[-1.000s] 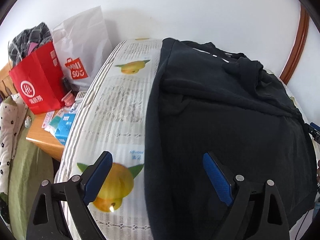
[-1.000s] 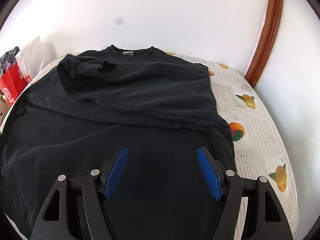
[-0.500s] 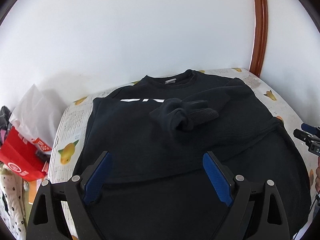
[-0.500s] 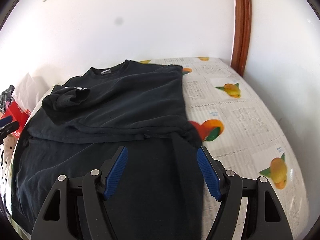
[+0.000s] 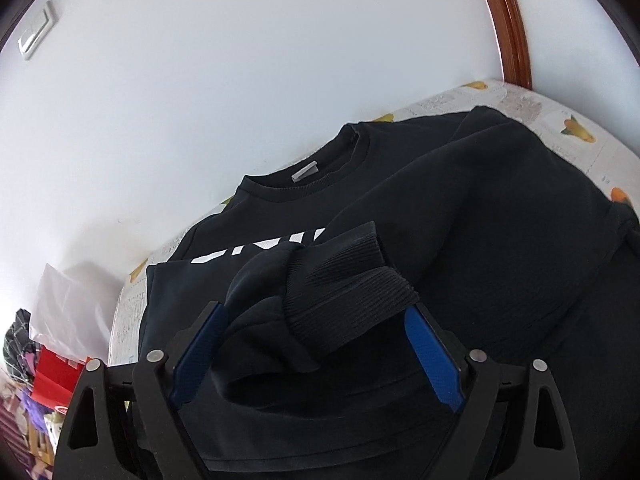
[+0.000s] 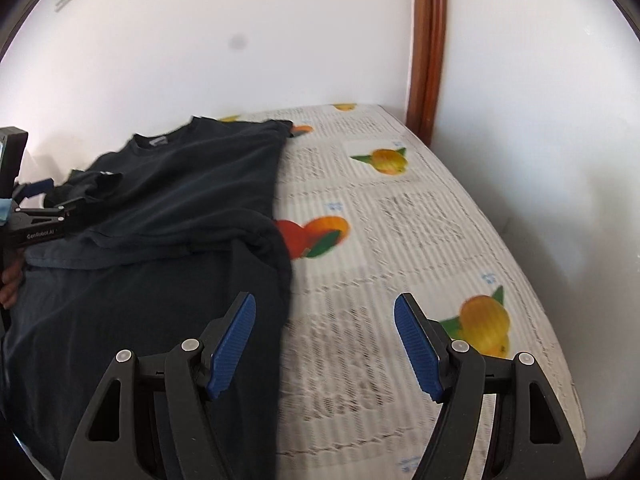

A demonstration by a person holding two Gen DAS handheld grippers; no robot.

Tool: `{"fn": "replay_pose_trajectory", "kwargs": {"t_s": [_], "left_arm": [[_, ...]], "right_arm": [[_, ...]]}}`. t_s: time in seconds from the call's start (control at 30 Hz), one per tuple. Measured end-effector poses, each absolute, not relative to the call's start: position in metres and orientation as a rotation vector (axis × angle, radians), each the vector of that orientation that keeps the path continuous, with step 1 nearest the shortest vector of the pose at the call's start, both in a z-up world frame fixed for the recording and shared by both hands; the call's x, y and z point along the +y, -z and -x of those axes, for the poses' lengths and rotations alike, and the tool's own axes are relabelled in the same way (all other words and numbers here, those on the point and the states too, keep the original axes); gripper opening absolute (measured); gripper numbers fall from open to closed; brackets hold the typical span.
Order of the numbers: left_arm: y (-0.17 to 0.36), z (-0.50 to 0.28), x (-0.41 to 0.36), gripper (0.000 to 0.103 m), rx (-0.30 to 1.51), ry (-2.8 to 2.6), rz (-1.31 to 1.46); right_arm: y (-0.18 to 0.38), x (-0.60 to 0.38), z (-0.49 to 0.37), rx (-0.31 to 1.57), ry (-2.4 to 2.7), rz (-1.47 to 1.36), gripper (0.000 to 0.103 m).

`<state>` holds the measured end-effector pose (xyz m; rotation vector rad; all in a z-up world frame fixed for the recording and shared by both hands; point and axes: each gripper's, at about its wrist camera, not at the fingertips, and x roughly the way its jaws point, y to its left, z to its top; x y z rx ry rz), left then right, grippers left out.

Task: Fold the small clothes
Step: 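Grasp the folded sleeve cuff with the left tool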

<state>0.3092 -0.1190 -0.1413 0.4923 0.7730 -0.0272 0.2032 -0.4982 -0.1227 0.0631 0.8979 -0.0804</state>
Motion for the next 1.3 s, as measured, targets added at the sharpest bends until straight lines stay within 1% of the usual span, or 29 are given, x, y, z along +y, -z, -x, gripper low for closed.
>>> {"fn": "replay_pose_trajectory", "kwargs": {"t_s": [0.07,0.1,0.13,0.17,0.2,0.27,0.4,0.53,0.63,0.7,0.8,1.07,1.13,1.2,1.23,1.3], "left_arm": [[0.142,-0.310,-0.116,0.065,0.760,0.014,-0.491],[0.140,-0.310,-0.113,0.051,0.752,0.017,-0.479],[0.137,-0.309,-0.110,0.043,0.750,0.027,-0.467],[0.134,-0.309,-0.107,0.026,0.749,0.036,-0.450],[0.129,-0.308,-0.100,0.014,0.745,0.034,-0.424],[0.119,-0.307,-0.085,0.012,0.737,0.028,-0.368],[0.097,-0.302,-0.035,0.010,0.730,0.008,-0.202],[0.084,-0.292,0.017,0.010,0.684,-0.095,-0.151],[0.092,-0.291,0.062,0.011,0.757,-0.102,-0.035],[0.103,-0.287,0.087,0.017,0.803,-0.074,0.045],[0.120,-0.279,0.111,0.024,0.855,-0.040,0.137],[0.136,-0.277,0.138,0.025,0.896,-0.050,0.198],[0.140,-0.284,0.138,0.028,0.907,-0.027,0.205],[0.148,-0.293,0.137,0.043,0.925,-0.016,0.210],[0.151,-0.295,0.136,0.046,0.931,-0.017,0.211],[0.159,-0.301,0.132,0.047,0.944,-0.008,0.210]], "right_arm": [[0.127,-0.506,-0.203,0.913,0.090,-0.085,0.071],[0.129,-0.509,-0.204,0.918,0.092,-0.097,0.071],[0.130,-0.510,-0.205,0.923,0.094,-0.105,0.071],[0.131,-0.511,-0.206,0.930,0.097,-0.113,0.071],[0.132,-0.509,-0.208,0.935,0.100,-0.116,0.071],[0.131,-0.505,-0.211,0.935,0.102,-0.109,0.071],[0.122,-0.486,-0.214,0.919,0.081,-0.100,0.071],[0.114,-0.460,-0.220,0.909,0.042,-0.099,0.071],[0.109,-0.442,-0.227,0.902,0.026,-0.095,0.071],[0.107,-0.430,-0.230,0.898,0.009,-0.086,0.071],[0.106,-0.411,-0.238,0.897,-0.012,-0.066,0.071],[0.110,-0.380,-0.244,0.904,-0.046,-0.009,0.071],[0.113,-0.378,-0.246,0.912,-0.051,-0.008,0.071],[0.116,-0.378,-0.247,0.920,-0.045,-0.003,0.071],[0.117,-0.378,-0.247,0.923,-0.038,-0.003,0.071],[0.120,-0.382,-0.247,0.927,-0.032,-0.011,0.071]]}}
